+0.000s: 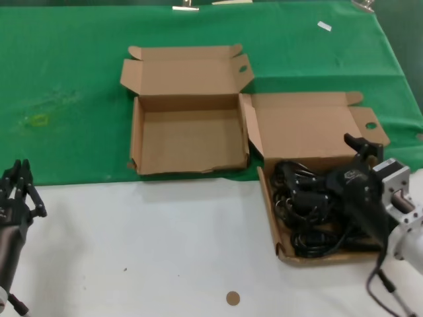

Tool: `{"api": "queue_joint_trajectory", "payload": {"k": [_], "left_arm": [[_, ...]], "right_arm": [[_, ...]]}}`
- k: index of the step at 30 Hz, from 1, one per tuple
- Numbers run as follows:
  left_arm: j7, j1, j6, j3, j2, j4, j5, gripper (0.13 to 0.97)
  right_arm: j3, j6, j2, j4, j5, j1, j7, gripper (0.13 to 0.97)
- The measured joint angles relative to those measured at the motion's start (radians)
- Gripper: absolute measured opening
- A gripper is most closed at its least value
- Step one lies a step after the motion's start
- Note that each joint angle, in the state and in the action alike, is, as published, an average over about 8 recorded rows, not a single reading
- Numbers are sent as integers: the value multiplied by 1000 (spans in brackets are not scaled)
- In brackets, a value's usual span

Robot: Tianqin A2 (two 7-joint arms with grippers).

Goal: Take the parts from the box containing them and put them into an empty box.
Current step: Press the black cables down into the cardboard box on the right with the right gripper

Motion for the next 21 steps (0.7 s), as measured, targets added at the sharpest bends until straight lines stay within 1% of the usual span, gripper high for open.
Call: {"api": "queue_joint_trajectory", "payload": {"k": [8, 11, 15, 21], "left_arm": [[-1, 0, 0, 0, 0, 0, 0, 160], [-1, 0, 0, 0, 0, 0, 0, 156], [-1, 0, 0, 0, 0, 0, 0, 148], [0, 0, 0, 0, 0, 0, 0, 144]], "right_arm": [[-164, -8, 219, 6, 99, 85, -4, 966], [-224, -37, 291, 5, 105, 126, 2, 966], [-281, -110, 370, 1, 61, 174, 26, 966], [-302, -245, 445, -9, -81, 217, 74, 966]]}}
